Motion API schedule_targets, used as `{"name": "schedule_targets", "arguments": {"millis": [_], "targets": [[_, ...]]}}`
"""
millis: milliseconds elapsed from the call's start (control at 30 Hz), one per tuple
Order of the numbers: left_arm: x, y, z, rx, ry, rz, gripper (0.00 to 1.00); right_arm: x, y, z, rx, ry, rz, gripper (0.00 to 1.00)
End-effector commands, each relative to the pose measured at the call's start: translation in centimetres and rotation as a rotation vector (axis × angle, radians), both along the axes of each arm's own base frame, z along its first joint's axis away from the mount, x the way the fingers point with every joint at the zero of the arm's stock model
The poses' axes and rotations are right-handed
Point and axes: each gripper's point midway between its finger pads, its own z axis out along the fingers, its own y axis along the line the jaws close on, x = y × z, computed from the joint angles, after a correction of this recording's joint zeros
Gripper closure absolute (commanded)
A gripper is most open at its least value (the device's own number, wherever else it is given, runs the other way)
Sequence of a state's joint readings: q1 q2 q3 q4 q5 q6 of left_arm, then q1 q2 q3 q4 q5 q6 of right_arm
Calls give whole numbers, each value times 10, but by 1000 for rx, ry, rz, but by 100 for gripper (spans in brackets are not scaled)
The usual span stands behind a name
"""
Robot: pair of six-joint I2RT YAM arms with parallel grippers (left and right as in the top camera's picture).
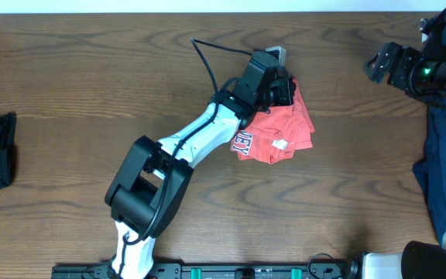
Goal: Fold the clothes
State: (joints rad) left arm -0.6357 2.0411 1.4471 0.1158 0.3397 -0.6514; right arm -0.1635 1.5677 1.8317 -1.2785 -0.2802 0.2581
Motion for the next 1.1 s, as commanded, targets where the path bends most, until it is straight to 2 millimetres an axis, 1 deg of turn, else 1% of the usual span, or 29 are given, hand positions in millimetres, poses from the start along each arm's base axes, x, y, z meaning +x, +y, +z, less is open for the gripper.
{"name": "schedule_targets", "arguments": {"millis": [0, 67, 133, 200, 267, 367, 600, 633, 700, 733, 833, 867, 933, 1067], "targets": [[19, -8, 49, -73, -89, 30, 93, -3, 0, 8, -14, -26, 9, 1], [26, -7, 59, -77, -116, 56, 93, -3, 0, 8, -14, -25, 9, 1], [30, -6, 62, -74, -129, 75, 93, -3, 0, 8, -13, -25, 9, 1], [32, -6, 62, -73, -133, 81, 93, -3, 0, 8, -13, -25, 9, 1], [33, -6, 57, -68, -126, 82, 94, -4, 0, 8, -13, -22, 9, 1], [34, -7, 43, -55, -102, 83, 94, -4, 0, 8, -12, -20, 9, 1], [29, -19, -1, -51, 1, 76, 92, -4, 0, 7, -12, -19, 9, 1], [26, -24, -6, -55, 8, 60, 77, -4, 0, 7, -12, -19, 9, 1], [23, -30, -13, -56, 15, 42, 36, -4, 0, 7, -12, -19, 9, 1], [21, -33, -14, -56, 15, 36, 33, -4, 0, 7, -12, -19, 9, 1], [18, -36, -14, -54, 12, 27, 18, -5, 0, 7, -12, -18, 9, 1], [17, -38, -12, -60, 9, 13, 14, -5, 0, 7, -12, -18, 9, 1], [18, -39, -4, -78, -1, -24, 2, -5, 1, 7, -11, -18, 10, 1], [24, -38, 15, -129, -8, -79, 2, -4, 1, 7, -11, -18, 10, 1]]}}
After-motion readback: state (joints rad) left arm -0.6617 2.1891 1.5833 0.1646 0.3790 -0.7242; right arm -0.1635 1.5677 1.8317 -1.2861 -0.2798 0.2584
